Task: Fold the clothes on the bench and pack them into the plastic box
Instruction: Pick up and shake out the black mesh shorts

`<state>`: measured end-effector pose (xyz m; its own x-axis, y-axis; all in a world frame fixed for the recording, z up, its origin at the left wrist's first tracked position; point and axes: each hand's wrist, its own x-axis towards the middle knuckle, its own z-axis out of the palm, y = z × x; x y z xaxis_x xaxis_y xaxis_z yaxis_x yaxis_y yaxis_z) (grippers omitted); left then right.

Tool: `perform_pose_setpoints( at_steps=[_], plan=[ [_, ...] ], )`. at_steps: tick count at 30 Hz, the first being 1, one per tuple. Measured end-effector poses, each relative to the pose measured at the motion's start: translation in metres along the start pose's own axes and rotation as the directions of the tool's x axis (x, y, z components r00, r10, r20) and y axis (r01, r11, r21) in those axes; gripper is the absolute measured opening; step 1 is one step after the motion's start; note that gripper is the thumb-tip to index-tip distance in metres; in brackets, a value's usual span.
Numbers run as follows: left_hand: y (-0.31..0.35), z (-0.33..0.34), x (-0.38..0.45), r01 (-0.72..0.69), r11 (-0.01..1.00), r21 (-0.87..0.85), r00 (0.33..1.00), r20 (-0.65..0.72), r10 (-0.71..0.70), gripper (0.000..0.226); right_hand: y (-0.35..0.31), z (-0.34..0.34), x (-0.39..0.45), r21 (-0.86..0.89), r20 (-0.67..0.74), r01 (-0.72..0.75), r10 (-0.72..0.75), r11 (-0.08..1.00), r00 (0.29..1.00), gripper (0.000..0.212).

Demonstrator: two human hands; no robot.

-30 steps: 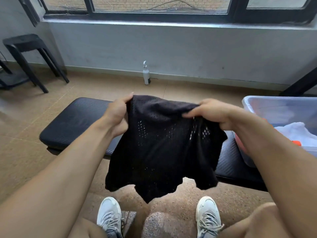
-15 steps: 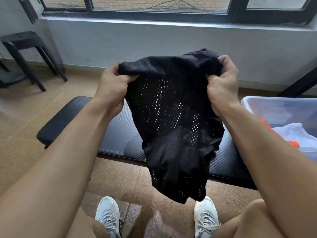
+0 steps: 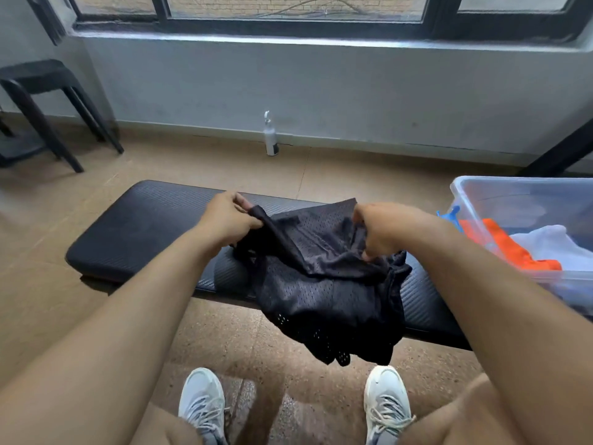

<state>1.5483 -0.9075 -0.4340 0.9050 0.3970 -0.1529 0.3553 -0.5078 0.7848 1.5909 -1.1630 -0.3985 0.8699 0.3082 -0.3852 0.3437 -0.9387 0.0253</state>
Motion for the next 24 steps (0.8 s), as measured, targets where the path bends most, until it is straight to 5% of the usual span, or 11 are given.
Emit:
perform_pose_setpoints(
  at_steps=[3, 8, 10, 12, 14, 16, 18, 20, 22, 24],
  plan=[
    [-0.005, 0.001, -0.003, -0.054, 0.956, 0.29, 0.998, -0.002, 0.057, 0.049, -0.005, 0.001, 0.003, 0.122, -0.049, 0.078, -0.073, 0.989, 0.996, 0.066],
    [-0.005, 0.02, -0.015, -0.38, 0.875, 0.301, 0.925, 0.151, 0.35, 0.054, -0.011, 0.022, 0.01, 0.103, 0.124, 0.094, -0.106, 0.99, 0.987, 0.085],
    [-0.008, 0.03, -0.017, -0.469, 0.825, 0.314, 0.878, 0.263, 0.399, 0.057, -0.011, 0.031, 0.013, -0.008, 0.13, 0.075, -0.073, 0.997, 0.989, 0.074],
    [-0.015, 0.036, -0.017, -0.51, 0.777, 0.368, 0.849, 0.362, 0.385, 0.07, -0.013, 0.032, 0.015, 0.004, 0.143, 0.087, -0.087, 0.996, 0.986, 0.042],
    [-0.02, 0.04, -0.017, -0.524, 0.751, 0.402, 0.831, 0.435, 0.346, 0.085, -0.016, 0.029, 0.015, 0.105, 0.059, 0.104, -0.11, 0.989, 0.992, 0.014],
    [-0.022, 0.043, -0.016, -0.497, 0.757, 0.424, 0.84, 0.453, 0.297, 0.085, -0.02, 0.025, 0.016, 0.281, -0.197, 0.141, -0.087, 0.949, 0.976, 0.028],
    [-0.021, 0.046, -0.016, -0.466, 0.733, 0.496, 0.874, 0.389, 0.293, 0.055, -0.026, 0.02, 0.017, 0.423, -0.537, 0.328, -0.059, 0.845, 0.842, 0.037],
    [-0.015, 0.046, -0.013, -0.376, 0.761, 0.529, 0.926, 0.178, 0.334, 0.014, -0.029, 0.014, 0.017, 0.415, -0.685, 0.515, -0.116, 0.75, 0.72, 0.052],
    [-0.012, 0.038, -0.005, -0.201, 0.904, 0.377, 0.961, -0.105, 0.257, 0.015, -0.029, 0.01, 0.015, 0.371, -0.666, 0.522, -0.172, 0.768, 0.726, 0.068],
    [-0.011, 0.026, 0.009, -0.094, 0.991, 0.094, 0.947, -0.299, 0.118, 0.023, -0.026, 0.01, 0.012, 0.304, -0.535, 0.384, -0.177, 0.872, 0.826, 0.057]
  ],
)
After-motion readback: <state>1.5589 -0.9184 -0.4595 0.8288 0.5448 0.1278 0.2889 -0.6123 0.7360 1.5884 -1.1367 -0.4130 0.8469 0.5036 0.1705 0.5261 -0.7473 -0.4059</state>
